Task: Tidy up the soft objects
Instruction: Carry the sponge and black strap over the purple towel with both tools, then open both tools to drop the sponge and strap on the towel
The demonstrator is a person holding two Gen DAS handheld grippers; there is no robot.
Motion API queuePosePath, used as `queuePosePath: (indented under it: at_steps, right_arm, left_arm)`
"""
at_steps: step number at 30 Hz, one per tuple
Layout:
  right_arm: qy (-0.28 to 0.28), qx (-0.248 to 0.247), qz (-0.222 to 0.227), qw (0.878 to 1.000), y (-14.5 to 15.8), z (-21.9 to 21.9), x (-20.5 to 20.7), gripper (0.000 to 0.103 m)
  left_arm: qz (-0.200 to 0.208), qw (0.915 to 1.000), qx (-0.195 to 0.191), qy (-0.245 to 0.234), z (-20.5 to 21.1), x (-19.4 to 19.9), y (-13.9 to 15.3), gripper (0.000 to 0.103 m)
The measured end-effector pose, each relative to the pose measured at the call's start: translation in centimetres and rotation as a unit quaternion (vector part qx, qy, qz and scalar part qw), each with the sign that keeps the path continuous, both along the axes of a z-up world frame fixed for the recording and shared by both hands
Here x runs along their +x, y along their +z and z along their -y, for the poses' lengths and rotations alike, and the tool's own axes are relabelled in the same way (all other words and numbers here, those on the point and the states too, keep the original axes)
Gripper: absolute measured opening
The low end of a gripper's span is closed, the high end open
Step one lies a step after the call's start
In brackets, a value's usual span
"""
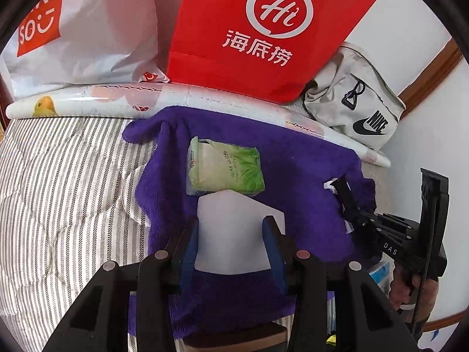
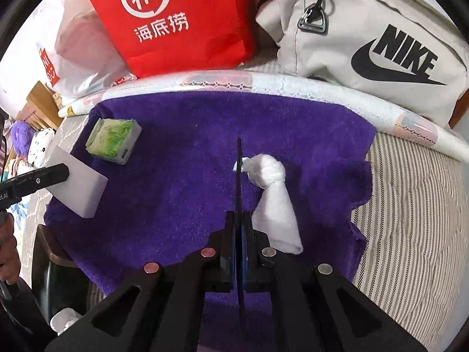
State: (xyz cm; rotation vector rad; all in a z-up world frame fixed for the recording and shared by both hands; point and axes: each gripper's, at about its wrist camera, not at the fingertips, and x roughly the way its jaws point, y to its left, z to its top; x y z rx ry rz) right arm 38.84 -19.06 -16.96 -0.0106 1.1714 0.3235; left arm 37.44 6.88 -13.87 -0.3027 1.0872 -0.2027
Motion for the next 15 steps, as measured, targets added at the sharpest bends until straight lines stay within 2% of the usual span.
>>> queuePosePath:
  at_steps: [7,11,13,14,15]
  right_arm:
    - [-0.007,-0.002,-0.008,1.000,-0.5,0.0,0.7,0.006]
    - [-0.008,-0.002,-0.011,1.000,-0.6,-0.1,0.9,0.007]
    - [-0.010,0.006,-0.011,1.000,-0.4,0.1,0.9,0.014]
    - [-0.013,0.007,-0.008,1.000,-0.2,0.2,0.9,0.024]
    - [-0.016,0.007,-0.002,1.000,0.0,0.4,0.8,0.041]
  left_arm:
    - [-0.020,0.9998,0.001,0.000,-0.2,0.7,-1.0,0.042]
    - [-0.027,0.9995,-0.013,0.006,-0.7,0.8,-1.2,0.043]
    - [-0.031,0.9994,-0.016,0.006,-0.8,0.8,-1.2,0.044]
    - [-0.032,0.9994,-0.014,0.007,-0.8,0.8,-1.1,0.045]
    - [-0.035,0.9993,-0.009,0.009,-0.8,0.7,-1.0,0.047]
